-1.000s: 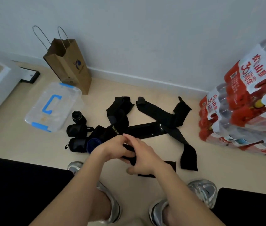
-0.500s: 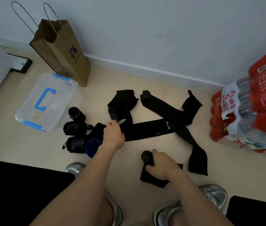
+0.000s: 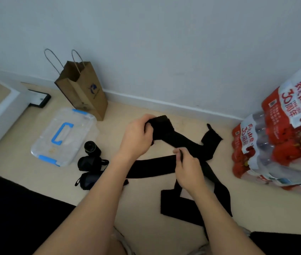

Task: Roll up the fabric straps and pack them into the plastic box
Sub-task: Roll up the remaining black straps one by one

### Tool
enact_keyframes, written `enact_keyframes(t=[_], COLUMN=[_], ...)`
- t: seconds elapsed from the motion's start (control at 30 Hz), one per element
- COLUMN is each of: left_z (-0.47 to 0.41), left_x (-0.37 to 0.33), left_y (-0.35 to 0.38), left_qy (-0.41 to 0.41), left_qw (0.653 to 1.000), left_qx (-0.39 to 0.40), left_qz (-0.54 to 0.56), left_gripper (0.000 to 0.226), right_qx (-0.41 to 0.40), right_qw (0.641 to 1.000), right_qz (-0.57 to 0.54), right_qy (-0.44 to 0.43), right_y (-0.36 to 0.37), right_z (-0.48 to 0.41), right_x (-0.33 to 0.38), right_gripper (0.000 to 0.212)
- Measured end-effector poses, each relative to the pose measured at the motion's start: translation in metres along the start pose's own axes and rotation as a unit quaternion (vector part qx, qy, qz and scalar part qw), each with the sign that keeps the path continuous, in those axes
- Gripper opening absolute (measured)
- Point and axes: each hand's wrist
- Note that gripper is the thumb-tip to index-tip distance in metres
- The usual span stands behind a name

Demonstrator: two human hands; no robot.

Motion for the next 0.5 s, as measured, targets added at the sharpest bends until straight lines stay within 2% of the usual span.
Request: enact_keyframes(t=[0.1, 0.2, 0.3, 0.37, 0.43, 0.5], left_z=[-0.001, 0.002, 0.008, 0.010, 0.011, 0.009], left_x=[-0.033, -0.065, -0.099, -0.120, -0.140, -0.158], left_y=[-0.024, -0.049, -0.075, -0.089, -0.103, -0.118], left_qy=[-0.048, -0.040, -0.024, -0.013, -0.005, -0.012], left_qw=[0.996, 0.995, 0.989, 0.984, 0.981, 0.973], left_qx=[-0.007, 0.006, 0.075, 0.121, 0.126, 0.120], left_qz=[0.072, 0.089, 0.122, 0.129, 0.147, 0.196], left_gripper=[0.021, 0.020, 0.021, 0.026, 0.035, 0.037], right_qx=[-0.079, -0.159, -0.097, -0.043, -0.024, -0.017], right_qw=[0.992, 0.975, 0.982, 0.983, 0.982, 0.983], right_qz=[-0.090, -0.137, -0.128, -0.092, -0.054, -0.011], right_qy=[-0.029, -0.067, -0.100, -0.154, -0.179, -0.180], right_y=[-0.024, -0.051, -0.077, -0.096, -0.117, -0.141], right_z=[0.001, 0.004, 0.013, 0.017, 0.019, 0.020], right_x=[0.026, 0.057, 0.087, 0.112, 0.140, 0.168], right_gripper=[0.031, 0.032, 0.076, 0.086, 0.068, 0.024])
Point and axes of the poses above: each hand's wrist, its own z-axis away from the middle knuckle, its own y-axis out of the palm, x = y × z, and after that the axes turned 4 degrees about x, right-handed
